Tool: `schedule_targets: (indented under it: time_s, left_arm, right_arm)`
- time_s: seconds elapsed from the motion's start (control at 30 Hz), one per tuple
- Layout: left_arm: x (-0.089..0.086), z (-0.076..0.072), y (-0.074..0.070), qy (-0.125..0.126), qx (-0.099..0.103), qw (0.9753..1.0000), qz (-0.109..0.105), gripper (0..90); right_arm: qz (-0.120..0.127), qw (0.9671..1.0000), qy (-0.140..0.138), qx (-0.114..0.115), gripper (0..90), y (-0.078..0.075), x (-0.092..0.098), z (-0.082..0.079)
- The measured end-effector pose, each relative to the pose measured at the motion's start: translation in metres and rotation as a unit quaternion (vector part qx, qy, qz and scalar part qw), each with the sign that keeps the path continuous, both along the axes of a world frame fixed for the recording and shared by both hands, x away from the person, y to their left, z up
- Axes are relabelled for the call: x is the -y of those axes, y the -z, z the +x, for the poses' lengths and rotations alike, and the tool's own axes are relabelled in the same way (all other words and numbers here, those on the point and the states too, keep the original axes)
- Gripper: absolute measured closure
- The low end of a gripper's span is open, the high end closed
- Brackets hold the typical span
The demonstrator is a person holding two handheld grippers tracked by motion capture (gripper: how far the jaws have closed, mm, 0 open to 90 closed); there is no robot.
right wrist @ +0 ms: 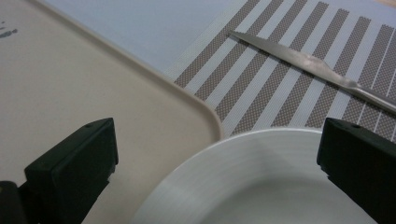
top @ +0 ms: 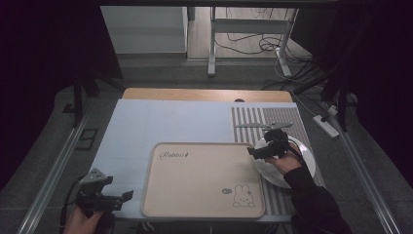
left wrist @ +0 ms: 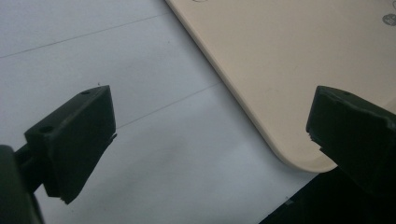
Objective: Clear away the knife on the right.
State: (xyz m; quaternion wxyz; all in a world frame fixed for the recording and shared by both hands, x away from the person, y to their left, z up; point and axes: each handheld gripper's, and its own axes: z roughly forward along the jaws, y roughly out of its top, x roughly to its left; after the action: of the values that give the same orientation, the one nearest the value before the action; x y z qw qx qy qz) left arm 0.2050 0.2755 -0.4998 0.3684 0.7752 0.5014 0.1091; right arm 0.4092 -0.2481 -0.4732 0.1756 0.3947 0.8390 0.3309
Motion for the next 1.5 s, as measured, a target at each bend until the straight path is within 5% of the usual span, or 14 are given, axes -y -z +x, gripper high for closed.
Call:
schedule_targets:
  time_s: [0.47,0.87,1.03,1.37,1.5]
  left_arm:
    - [0.0,0.0,0.0,0.0,-0.001,1.0,-0.002,2.4]
    - [-0.001,0.0,0.0,0.0,0.0,1.0,-0.003,2.4]
    - [0.0,0.0,0.0,0.002,0.0,1.0,-0.002,2.4]
    - [-0.001,0.0,0.0,0.001,0.002,1.0,-0.005,2.4]
    - [-0.001,0.0,0.0,0.001,0.002,1.0,-0.004,2.5]
  right_arm:
    - [-0.001,0.9996,0.005,-0.029,0.0,0.002,-0.014,0.037]
    - [-0.025,0.9989,-0.004,-0.039,1.0,0.012,-0.026,0.064]
    - [-0.026,0.9984,-0.017,-0.047,19.2,0.013,-0.031,0.073]
    - [-0.039,0.9942,-0.044,-0.09,82.4,0.017,-0.041,0.095]
    - [-0.051,0.9927,-0.053,-0.095,90.0,0.022,-0.045,0.105]
